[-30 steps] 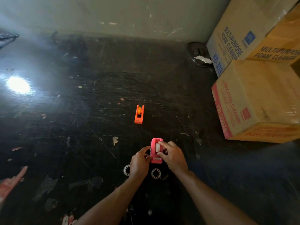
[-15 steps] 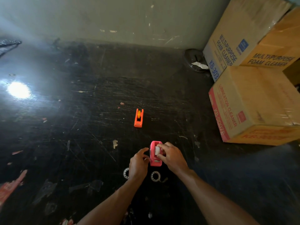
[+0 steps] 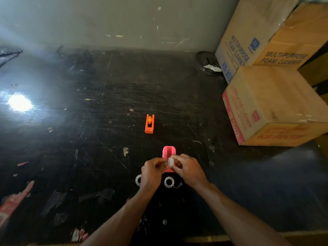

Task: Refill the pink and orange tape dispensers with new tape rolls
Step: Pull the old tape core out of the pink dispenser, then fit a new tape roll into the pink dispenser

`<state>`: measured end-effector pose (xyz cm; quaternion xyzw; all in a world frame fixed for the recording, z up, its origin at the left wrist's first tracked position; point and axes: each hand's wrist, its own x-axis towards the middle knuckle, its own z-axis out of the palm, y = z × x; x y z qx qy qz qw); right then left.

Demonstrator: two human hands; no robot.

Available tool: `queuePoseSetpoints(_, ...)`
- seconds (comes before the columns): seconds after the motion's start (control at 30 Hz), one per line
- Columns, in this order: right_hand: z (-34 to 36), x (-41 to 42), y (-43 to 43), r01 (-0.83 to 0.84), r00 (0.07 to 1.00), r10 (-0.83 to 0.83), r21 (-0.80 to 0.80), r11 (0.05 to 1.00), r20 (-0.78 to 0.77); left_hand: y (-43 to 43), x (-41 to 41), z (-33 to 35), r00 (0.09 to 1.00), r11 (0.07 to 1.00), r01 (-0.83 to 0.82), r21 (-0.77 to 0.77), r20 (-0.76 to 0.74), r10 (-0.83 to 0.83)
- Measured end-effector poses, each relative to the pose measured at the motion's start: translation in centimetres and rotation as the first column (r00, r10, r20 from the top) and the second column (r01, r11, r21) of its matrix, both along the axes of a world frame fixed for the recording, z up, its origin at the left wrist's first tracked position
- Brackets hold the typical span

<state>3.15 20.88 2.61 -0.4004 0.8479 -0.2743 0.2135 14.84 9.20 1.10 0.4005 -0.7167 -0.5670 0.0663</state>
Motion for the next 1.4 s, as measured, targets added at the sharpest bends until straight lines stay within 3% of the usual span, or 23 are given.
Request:
queuePoseSetpoints(0.5, -0.4, 1.2, 1.9, 0.029, 0.999, -0.029, -0.038, 0.999, 0.014, 0.9, 0.6, 0.7, 1.0, 1.0, 0.0, -0.007, 0.015, 0.0)
queuePoseSetpoints(0.97, -5.7, 2.2, 7.0, 0.445, 0.889, -0.44, -0.013, 0.895, 0.126, 1.0, 2.5, -0.7, 0.994, 0.997, -0.062, 0.039, 0.088, 0.058)
queuePoseSetpoints(1.13, -6.0, 2.7, 8.2, 0.446, 0.889, -0.441, -0.017, 0.895, 0.125, 1.4, 2.8, -0.8, 0.991, 0.995, -0.09, 0.051, 0.101, 0.084)
queuePoseSetpoints(1.4, -6.4, 2.5, 8.1, 0.386, 0.92, -0.391, 0.114, 0.915, 0.027, 1.4, 2.9, -1.3, 0.99, 0.992, -0.11, 0.06, 0.099, 0.104)
